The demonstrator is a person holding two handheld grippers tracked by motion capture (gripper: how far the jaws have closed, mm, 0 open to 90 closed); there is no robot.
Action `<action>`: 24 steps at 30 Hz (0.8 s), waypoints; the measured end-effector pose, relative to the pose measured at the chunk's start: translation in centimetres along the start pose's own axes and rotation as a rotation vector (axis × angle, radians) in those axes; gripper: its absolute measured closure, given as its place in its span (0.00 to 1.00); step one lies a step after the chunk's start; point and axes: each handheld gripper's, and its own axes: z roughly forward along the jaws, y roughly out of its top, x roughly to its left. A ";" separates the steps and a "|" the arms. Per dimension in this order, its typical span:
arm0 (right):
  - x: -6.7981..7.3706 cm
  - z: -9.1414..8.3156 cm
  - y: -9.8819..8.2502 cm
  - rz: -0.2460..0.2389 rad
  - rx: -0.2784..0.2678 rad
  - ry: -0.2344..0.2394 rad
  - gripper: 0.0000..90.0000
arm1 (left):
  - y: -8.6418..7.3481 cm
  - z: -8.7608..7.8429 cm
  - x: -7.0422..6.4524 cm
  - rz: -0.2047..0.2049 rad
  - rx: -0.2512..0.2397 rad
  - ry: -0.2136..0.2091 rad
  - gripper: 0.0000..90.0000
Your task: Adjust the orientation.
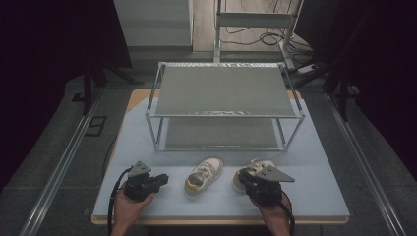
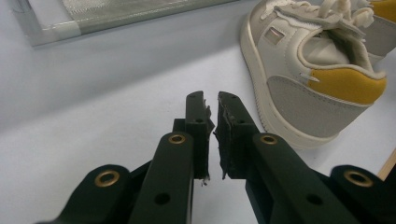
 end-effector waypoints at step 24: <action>-2.1 -1.3 -1.5 -0.006 0.098 0.144 0.81 | 0.0 -0.1 0.0 -0.002 0.002 0.000 0.91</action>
